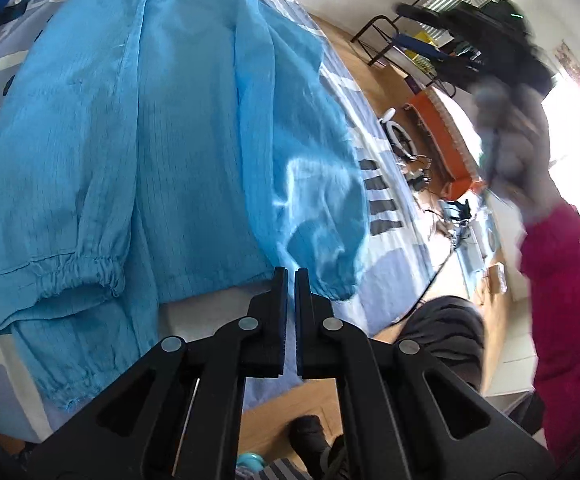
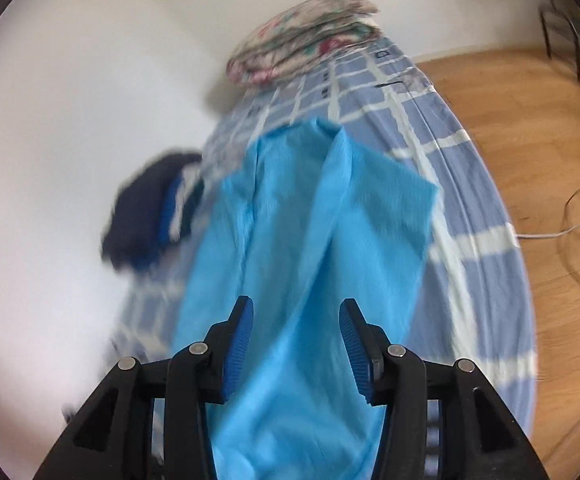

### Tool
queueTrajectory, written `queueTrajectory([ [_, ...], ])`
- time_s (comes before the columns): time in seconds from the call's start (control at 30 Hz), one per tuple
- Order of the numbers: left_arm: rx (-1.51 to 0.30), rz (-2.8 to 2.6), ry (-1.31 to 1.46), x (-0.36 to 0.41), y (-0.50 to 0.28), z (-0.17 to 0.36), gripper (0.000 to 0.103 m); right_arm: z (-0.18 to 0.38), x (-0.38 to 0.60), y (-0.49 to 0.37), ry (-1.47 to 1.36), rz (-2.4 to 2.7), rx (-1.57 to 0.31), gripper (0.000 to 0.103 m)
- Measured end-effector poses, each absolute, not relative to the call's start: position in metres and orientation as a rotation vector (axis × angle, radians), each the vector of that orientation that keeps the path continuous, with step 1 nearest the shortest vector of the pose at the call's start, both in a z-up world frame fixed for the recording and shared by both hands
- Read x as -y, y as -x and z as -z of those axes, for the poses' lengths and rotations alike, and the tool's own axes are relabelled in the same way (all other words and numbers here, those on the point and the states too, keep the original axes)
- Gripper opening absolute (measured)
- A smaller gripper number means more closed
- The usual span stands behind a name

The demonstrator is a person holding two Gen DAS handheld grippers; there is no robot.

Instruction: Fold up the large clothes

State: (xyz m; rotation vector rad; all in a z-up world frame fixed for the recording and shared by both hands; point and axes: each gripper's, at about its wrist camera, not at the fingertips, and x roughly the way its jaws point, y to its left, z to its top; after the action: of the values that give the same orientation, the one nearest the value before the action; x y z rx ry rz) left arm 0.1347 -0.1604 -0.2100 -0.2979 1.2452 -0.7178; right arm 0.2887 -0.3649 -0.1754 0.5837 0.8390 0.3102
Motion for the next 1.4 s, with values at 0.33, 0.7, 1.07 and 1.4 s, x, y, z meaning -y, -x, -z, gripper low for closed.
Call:
queueTrajectory([
  [0.33,-1.093,0.575,0.402,0.047,-0.170,0.147,0.000,0.231,0.386,-0.431,-0.914,-0.283,-0.786,0.047],
  [0.7,-1.066,0.458,0.556,-0.019,-0.207,0.169,0.000,0.329,0.381,-0.553,-1.156,-0.208,-0.793,0.047],
  [1.07,-1.084,0.462,0.526,-0.009,-0.215,0.174,0.000,0.335,0.369,-0.618,-1.290,-0.291,-0.702,0.036],
  [1.4,-1.109,0.499,0.518,0.000,-0.214,0.178,0.000,0.252,0.309,-0.624,-0.430,0.045,-0.776,0.000],
])
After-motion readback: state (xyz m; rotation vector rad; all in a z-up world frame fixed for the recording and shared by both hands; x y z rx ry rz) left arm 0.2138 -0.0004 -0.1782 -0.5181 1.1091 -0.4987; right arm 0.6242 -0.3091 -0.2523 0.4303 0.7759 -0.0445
